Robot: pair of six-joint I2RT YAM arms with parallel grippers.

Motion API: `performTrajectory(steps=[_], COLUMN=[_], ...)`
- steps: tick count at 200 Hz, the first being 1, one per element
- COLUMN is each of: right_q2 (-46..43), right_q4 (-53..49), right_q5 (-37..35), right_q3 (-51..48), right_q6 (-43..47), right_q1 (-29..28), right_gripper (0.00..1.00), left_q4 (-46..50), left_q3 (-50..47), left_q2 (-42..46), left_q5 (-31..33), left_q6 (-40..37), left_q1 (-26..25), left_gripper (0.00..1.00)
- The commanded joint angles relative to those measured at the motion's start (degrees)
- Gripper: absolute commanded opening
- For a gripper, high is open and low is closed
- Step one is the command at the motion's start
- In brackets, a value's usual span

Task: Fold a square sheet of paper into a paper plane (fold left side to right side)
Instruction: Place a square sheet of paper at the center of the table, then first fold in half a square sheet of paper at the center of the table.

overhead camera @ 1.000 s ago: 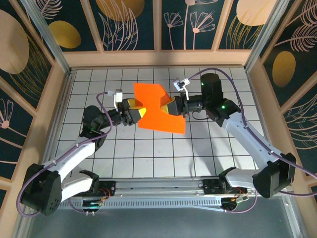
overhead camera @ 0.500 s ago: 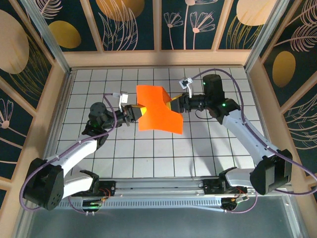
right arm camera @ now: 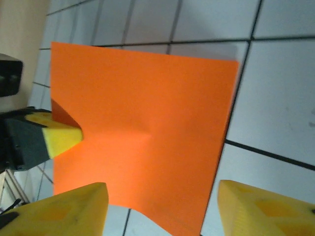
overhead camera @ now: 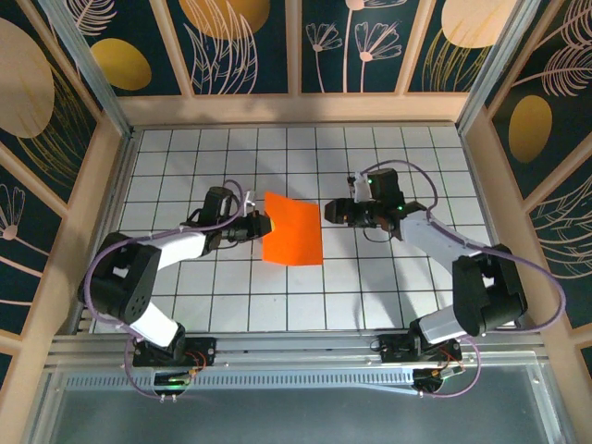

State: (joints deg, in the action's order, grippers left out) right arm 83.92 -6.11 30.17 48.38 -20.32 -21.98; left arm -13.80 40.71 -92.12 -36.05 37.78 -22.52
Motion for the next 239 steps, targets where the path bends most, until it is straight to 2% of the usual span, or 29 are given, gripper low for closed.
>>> performTrajectory(steps=[1,66,99,121,172,239], right_q2=[2.82,13.24,16.74,18.48,19.97,20.47], right_q4=[5.84,9.63,8.08,6.71,4.59,4.62], right_q5=[-3.77,-3.23,-5.00,-6.06,-8.91,-10.05], right_q3=[-1.58,-0.12,1.17,1.45,1.37,1.45], right_q6=[-3.99,-5.00,-4.31,-3.64,-3.02,-3.32], right_q1=[-1.22,-4.31,-5.26,-5.70,-6.36,-6.88], right_gripper=[0.54,0.13,0.01,0.00,0.00,0.00], left_q4=[6.87,10.18,9.87,9.38,7.73,7.74], left_q3=[2.51,3.74,3.88,3.81,4.01,7.81], left_q2=[-2.36,-5.03,-5.18,-5.00,-3.56,-3.51], left_q5=[2.29,2.80,1.87,1.40,-0.58,-3.40], left_q6=[-2.27,-3.59,-3.44,-3.24,-1.17,1.04], left_q1=[0.20,0.19,0.20,0.16,0.12,-0.95], left_gripper=[0.00,0.00,0.04,0.09,0.31,0.45])
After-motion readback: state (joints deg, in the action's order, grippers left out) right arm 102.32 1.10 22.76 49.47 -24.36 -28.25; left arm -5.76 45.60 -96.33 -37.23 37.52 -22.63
